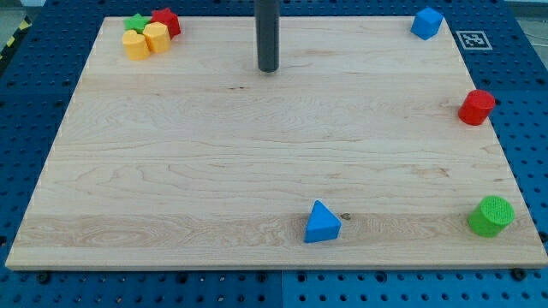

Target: Move your arm towards the blue cube

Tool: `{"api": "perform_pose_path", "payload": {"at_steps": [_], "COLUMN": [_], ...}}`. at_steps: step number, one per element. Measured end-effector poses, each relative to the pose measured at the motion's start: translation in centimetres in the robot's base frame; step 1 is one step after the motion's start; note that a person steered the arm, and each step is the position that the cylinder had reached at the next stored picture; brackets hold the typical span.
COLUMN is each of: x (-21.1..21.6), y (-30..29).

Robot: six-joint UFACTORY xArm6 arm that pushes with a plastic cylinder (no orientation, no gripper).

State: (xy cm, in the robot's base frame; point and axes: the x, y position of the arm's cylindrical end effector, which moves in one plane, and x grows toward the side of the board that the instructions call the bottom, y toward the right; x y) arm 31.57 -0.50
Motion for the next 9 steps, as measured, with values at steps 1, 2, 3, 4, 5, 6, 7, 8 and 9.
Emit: {"api": "perform_pose_path", "payload": {"at_steps": [1,2,3,4,5,6,7,8,9], "x": [0.0,-0.1,-0.1,-0.1,-0.1,-0.1,-0.1,-0.1,-0.3], "y": [1.2,3.1,5.7,8.1,11.4,13.3,13.7,13.8,15.0]}}
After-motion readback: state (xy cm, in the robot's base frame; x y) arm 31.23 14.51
